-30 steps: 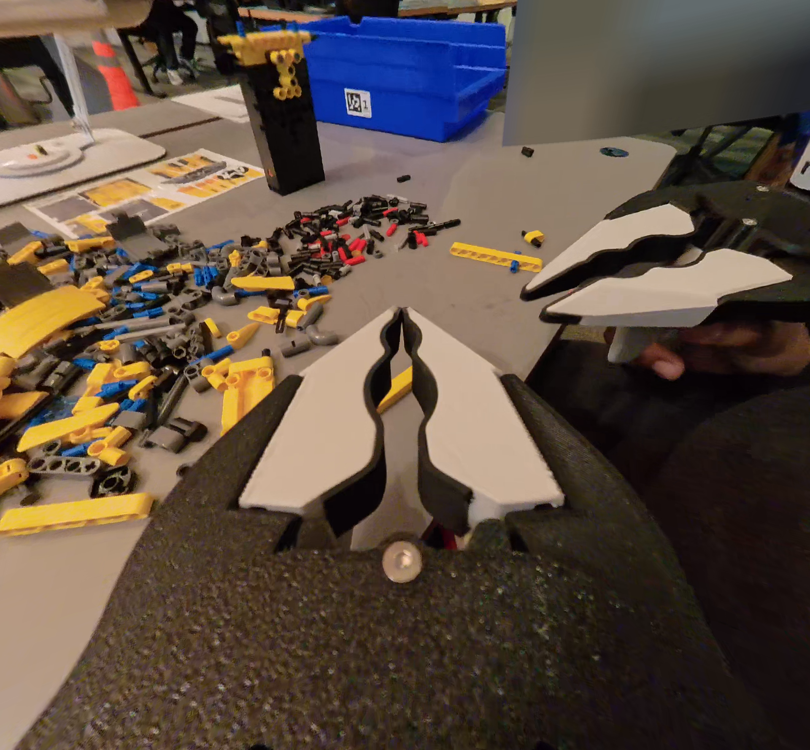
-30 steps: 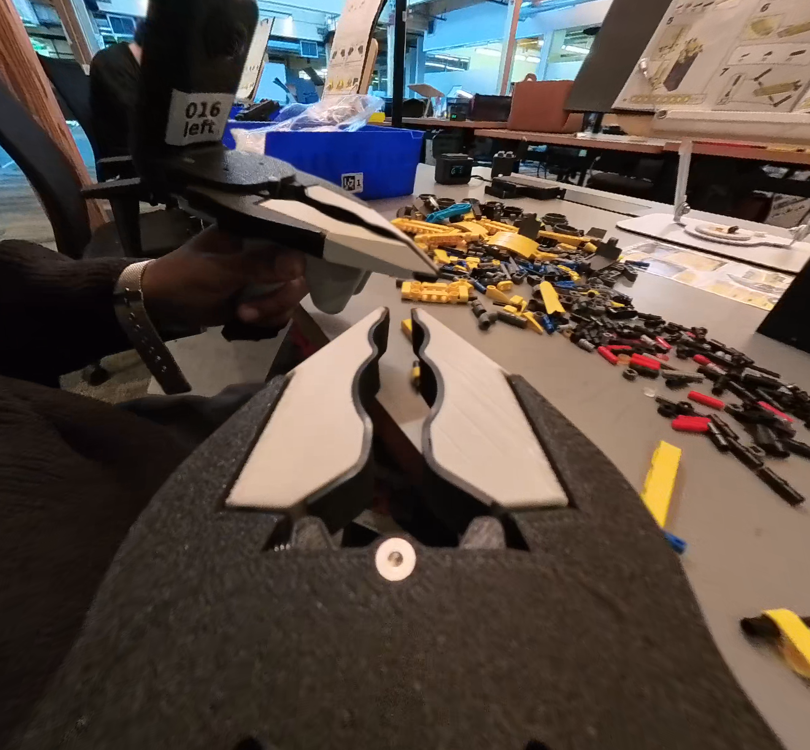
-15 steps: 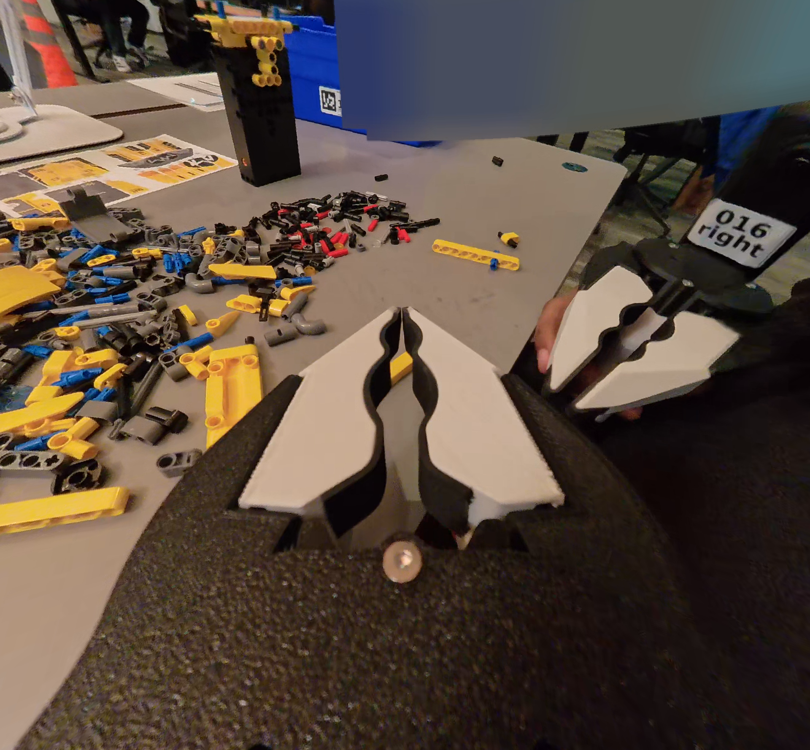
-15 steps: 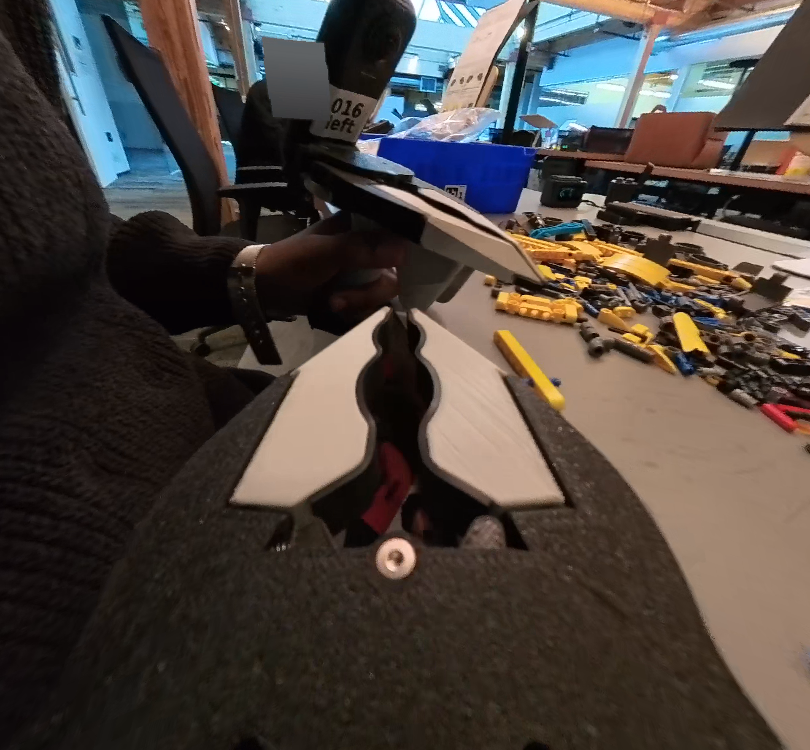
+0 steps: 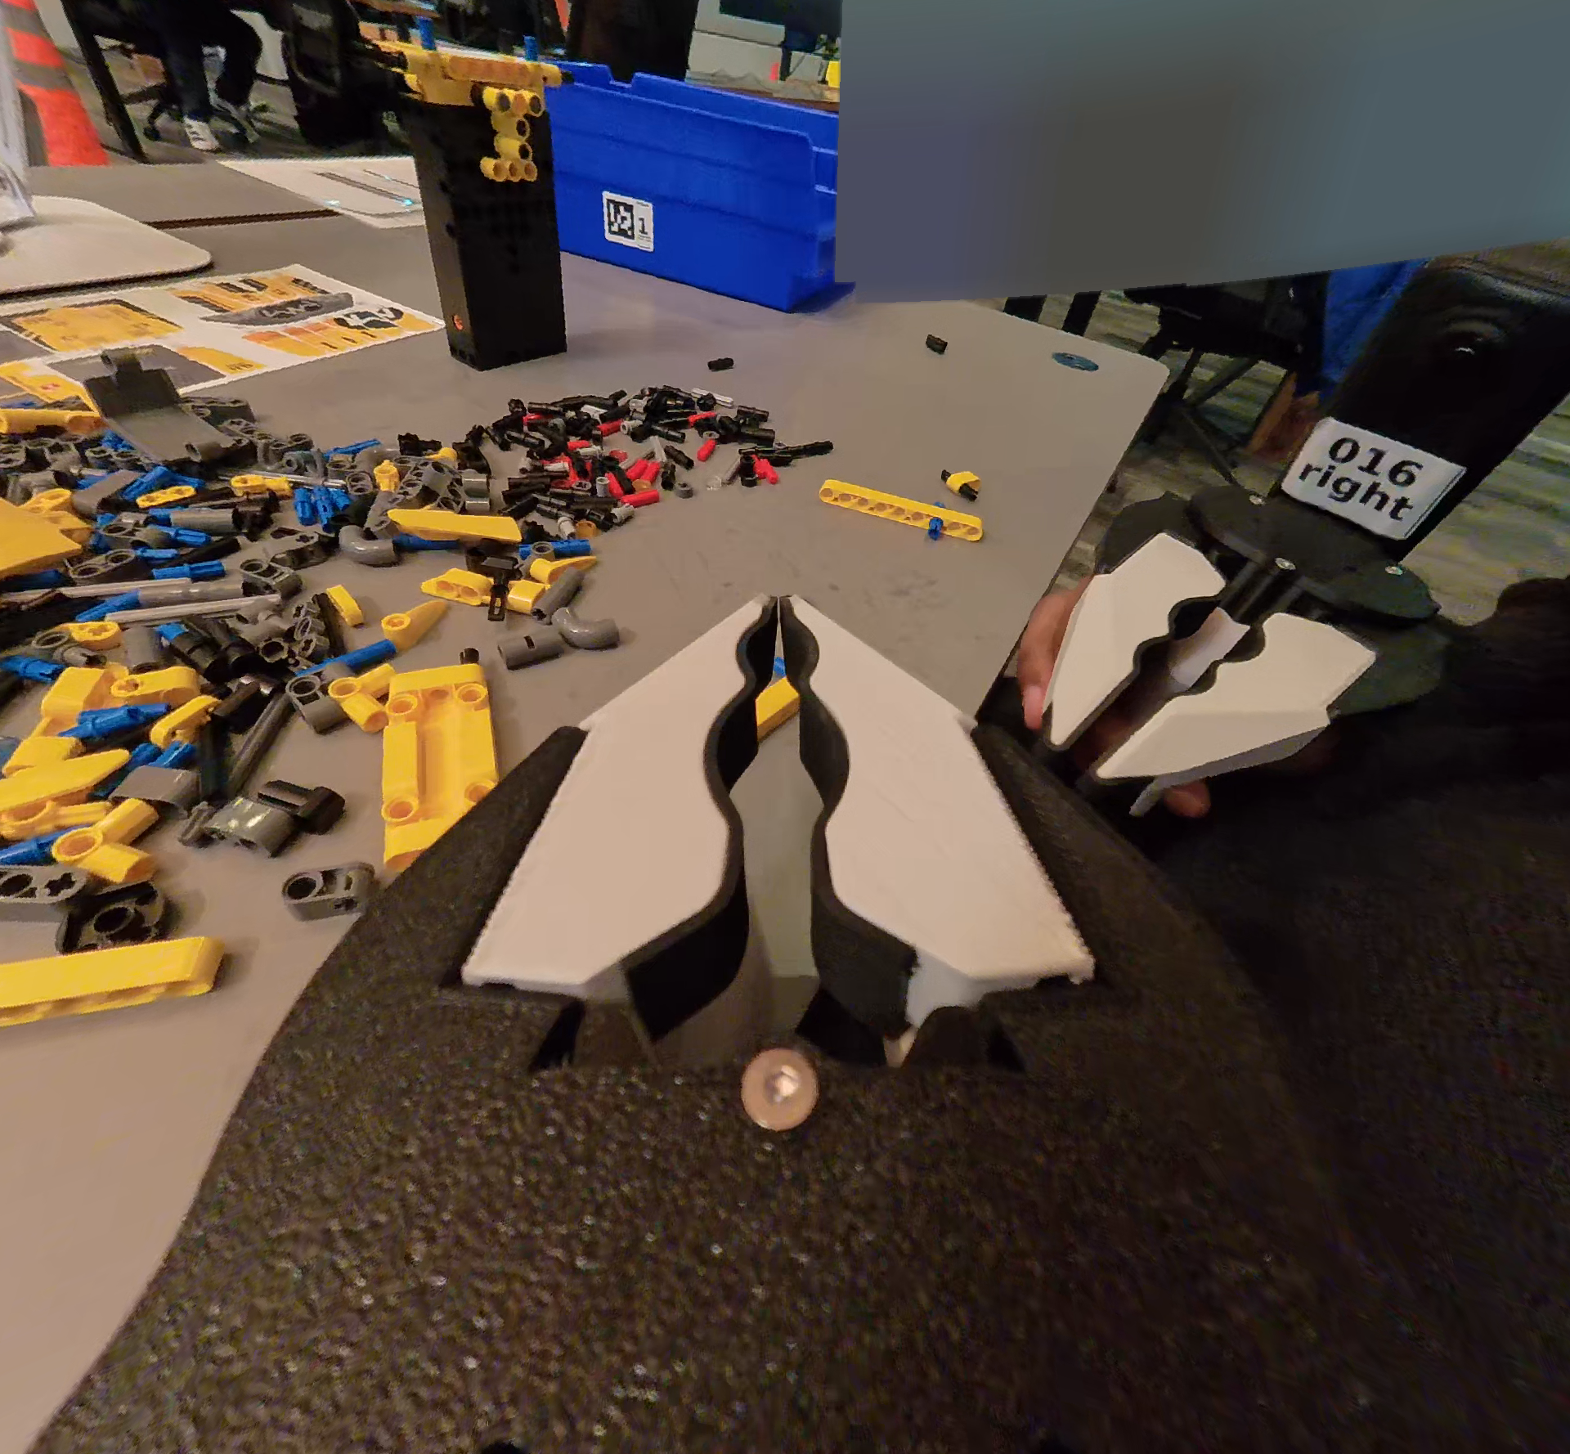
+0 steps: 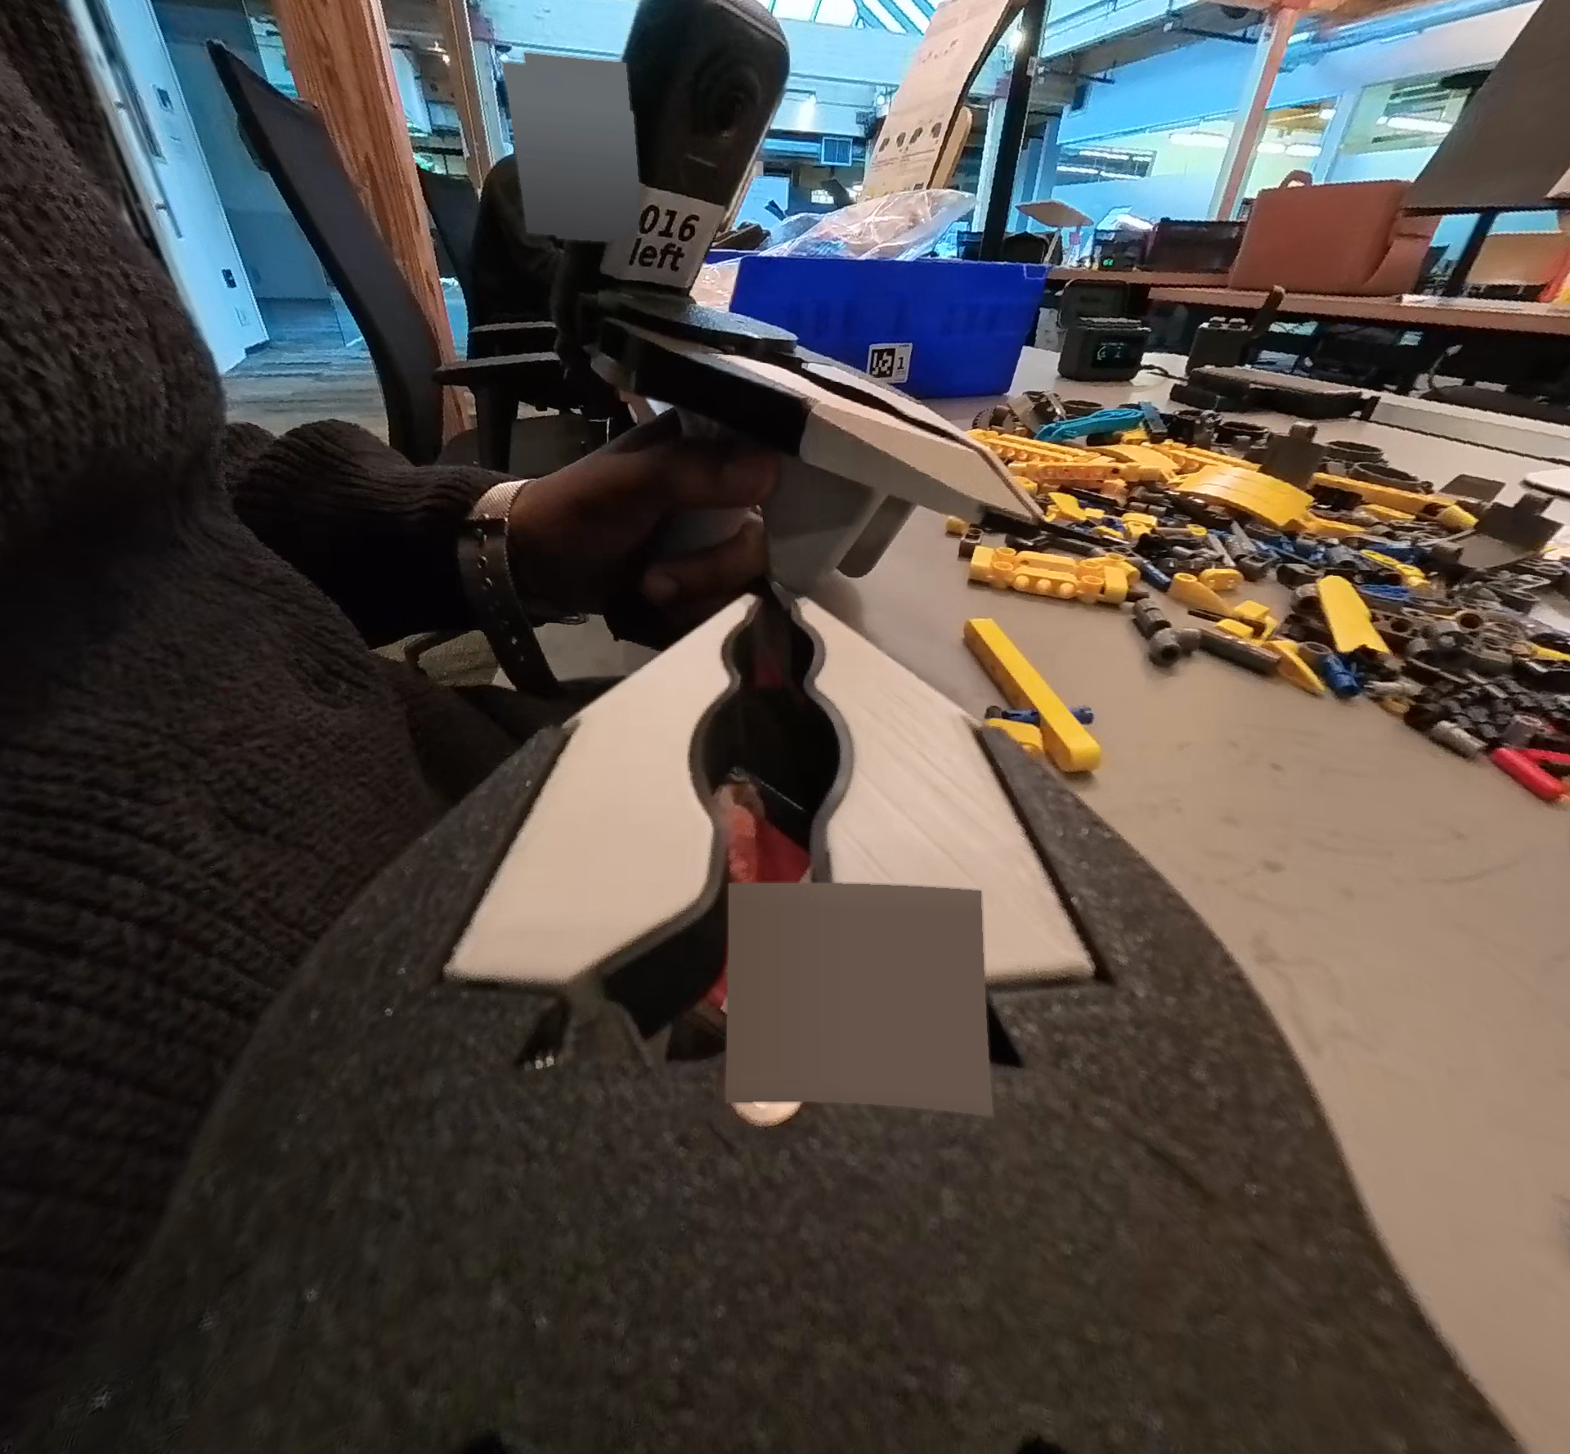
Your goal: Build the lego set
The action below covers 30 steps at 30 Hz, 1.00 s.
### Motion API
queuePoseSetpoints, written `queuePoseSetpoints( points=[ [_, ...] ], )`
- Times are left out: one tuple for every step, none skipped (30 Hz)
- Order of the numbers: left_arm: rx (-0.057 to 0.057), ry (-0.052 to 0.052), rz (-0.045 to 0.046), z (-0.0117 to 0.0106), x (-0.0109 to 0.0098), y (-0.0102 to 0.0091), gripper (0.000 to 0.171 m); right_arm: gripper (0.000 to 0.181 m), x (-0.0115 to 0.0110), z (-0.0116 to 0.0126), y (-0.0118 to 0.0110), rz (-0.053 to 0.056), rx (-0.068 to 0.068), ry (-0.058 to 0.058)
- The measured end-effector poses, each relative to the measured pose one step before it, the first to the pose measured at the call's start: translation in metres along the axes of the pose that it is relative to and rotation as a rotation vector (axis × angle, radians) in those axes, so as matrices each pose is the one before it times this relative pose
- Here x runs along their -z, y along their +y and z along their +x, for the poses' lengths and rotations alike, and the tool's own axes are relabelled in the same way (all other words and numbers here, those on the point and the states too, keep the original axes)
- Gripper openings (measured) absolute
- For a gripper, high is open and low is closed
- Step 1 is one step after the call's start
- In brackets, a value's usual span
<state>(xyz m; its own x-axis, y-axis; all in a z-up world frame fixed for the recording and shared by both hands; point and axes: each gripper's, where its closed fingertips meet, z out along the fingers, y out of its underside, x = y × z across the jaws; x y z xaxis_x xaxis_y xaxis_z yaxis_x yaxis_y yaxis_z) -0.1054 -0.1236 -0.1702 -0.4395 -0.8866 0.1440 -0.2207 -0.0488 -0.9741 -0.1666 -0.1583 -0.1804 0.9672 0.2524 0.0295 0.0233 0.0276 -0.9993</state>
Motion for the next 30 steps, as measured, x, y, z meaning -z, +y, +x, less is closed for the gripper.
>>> queuePoseSetpoints(
  points=[
    [0.0062, 0.0069, 0.00569, 0.00033, 0.00060, -0.00078, 0.000, 0.005, -0.00007, 0.00033, 0.00121, -0.0015, -0.0022, 0.0033],
    [0.0057, 0.0068, 0.00482, 0.00037, 0.00062, -0.00067, 0.000, 0.005, -0.00031, -0.00058, 0.00247, -0.0076, -0.0016, -0.0018],
    [0.0049, 0.0075, 0.00378, 0.00048, 0.00062, -0.00033, 0.000, 0.000, -0.00058, -0.00198, 0.00194, -0.0054, 0.0015, -0.0106],
    [0.0025, 0.0070, 0.00345, 0.00070, 0.00043, -0.00035, 0.000, 0.000, -0.00096, -0.00237, 0.00086, -0.0020, 0.0065, -0.0126],
    [0.0022, 0.0050, 0.00185, 0.00042, 0.00033, -0.00026, 0.000, 0.000, -0.00114, -0.00188, 0.00029, -0.0017, 0.0131, -0.0092],
    [0.0030, 0.0035, 0.00015, 0.00021, 0.00015, -0.00008, 0.000, 0.000, -0.00126, -0.00180, -0.00009, 0.0002, 0.0156, -0.0106],
    [0.0031, 0.0021, -0.00153, -0.00010, 0.00001, 0.00009, 0.000, 0.000, -0.00147, -0.00223, -0.00012, 0.0011, 0.0123, -0.0139],
    [-0.0001, 0.0051, -0.00321, 0.00059, 0.00030, 0.00085, 0.000, 0.000, -0.00183, -0.00152, 0.00039, -0.0008, 0.0062, -0.0114],
    [-0.0041, 0.0086, 0.00108, 0.00117, 0.00050, 0.00071, 0.000, 0.000, -0.00177, -0.00104, 0.00086, -0.0017, -0.0009, -0.0089],
    [-0.0050, 0.0043, 0.00597, 0.00087, 0.00069, -0.00055, 0.000, 0.000, -0.00159, -0.00059, 0.00111, -0.0010, -0.0050, -0.0083],
    [-0.0028, 0.0050, 0.00405, 0.00099, 0.00057, -0.00036, 0.000, 0.000, -0.00130, -0.00048, 0.00065, -0.0005, -0.0044, -0.0104],
    [-0.0039, 0.0109, -0.00118, 0.00173, 0.00055, 0.00052, 0.000, 0.000, -0.00050, -0.00048, -0.00016, 0.0032, -0.0029, -0.0110],
    [-0.0081, 0.0142, -0.00248, 0.00235, 0.00066, 0.00099, 0.000, 0.000, 0.00042, 0.00019, -0.00109, 0.0084, -0.0036, -0.0056],
    [-0.0088, 0.0143, -0.00075, 0.00262, 0.00097, 0.00065, 0.001, 0.000, 0.00055, 0.00016, -0.00136, 0.0101, -0.0046, -0.0038],
    [-0.0085, 0.0073, 0.00115, 0.00201, 0.00134, 0.00080, 0.001, 0.000, 0.00055, -0.00001, -0.00081, 0.0076, -0.0053, -0.0051],
    [-0.0083, 0.0008, 0.00333, 0.00104, 0.00158, 0.00062, 0.001, 0.000, 0.00008, -0.00037, -0.00055, 0.0042, -0.0051, -0.0067],
    [-0.0128, 0.0029, 0.00265, 0.00160, 0.00175, 0.00008, 0.001, 0.000, -0.00019, -0.00061, -0.00070, 0.0038, -0.0039, -0.0077],
    [-0.0241, -0.0045, 0.00074, 0.00105, 0.00176, -0.00018, 0.001, 0.000, -0.00048, -0.00052, -0.00109, 0.0044, -0.0024, -0.0055],
    [-0.0306, -0.0191, 0.00505, -0.00028, 0.00165, -0.00118, 0.001, 0.000, -0.00072, -0.00015, -0.00106, 0.0035, -0.0023, -0.0015],
    [-0.0279, -0.0179, 0.00897, 0.00010, 0.00138, -0.00166, 0.001, 0.000, -0.00105, 0.00046, -0.00021, -0.0017, -0.0037, 0.0023],
    [-0.0172, -0.0092, 0.00872, 0.00085, 0.00106, -0.00152, 0.001, 0.000, -0.00151, 0.00005, 0.00152, -0.0116, -0.0053, -0.0016],
    [-0.0046, -0.0046, 0.00218, 0.00082, 0.00032, -0.00052, 0.001, 0.000, -0.00146, -0.00185, 0.00291, -0.0197, -0.0041, -0.0137],
    [0.0010, -0.0016, -0.00412, 0.00067, -0.00007, 0.00045, 0.001, 0.001, -0.00155, -0.00229, 0.00359, -0.0236, -0.0012, -0.0158],
    [0.0004, 0.0001, -0.00455, 0.00063, -0.00024, 0.00048, 0.002, 0.002, -0.00145, -0.00168, 0.00373, -0.0252, -0.0016, -0.0100],
    [0.0007, -0.0015, 0.00098, 0.00032, -0.00020, -0.00045, 0.002, 0.006, -0.00116, -0.00130, 0.00270, -0.0204, -0.0046, -0.0039],
    [0.0044, 0.0033, 0.00719, 0.00083, -0.00038, -0.00130, 0.005, 0.013, -0.00086, -0.00077, 0.00056, -0.0091, -0.0089, 0.0040],
    [0.0113, 0.0080, 0.00952, 0.00134, -0.00120, -0.00172, 0.014, 0.023, -0.00038, 0.00080, -0.00138, 0.0048, -0.0146, 0.0181],
    [0.0156, -0.0031, 0.00382, -0.00023, -0.00267, -0.00151, 0.031, 0.039, 0.00004, 0.00171, -0.00256, 0.0131, -0.0169, 0.0279],
    [0.0107, -0.0088, -0.00444, -0.00042, -0.00329, -0.00082, 0.050, 0.054, 0.00025, 0.00074, -0.00212, 0.0116, -0.0119, 0.0241],
    [-0.0045, -0.0004, -0.00706, 0.00151, -0.00322, -0.00038, 0.059, 0.064, 0.00044, -0.00058, -0.00065, 0.0033, -0.0020, 0.0170]
  ],
)
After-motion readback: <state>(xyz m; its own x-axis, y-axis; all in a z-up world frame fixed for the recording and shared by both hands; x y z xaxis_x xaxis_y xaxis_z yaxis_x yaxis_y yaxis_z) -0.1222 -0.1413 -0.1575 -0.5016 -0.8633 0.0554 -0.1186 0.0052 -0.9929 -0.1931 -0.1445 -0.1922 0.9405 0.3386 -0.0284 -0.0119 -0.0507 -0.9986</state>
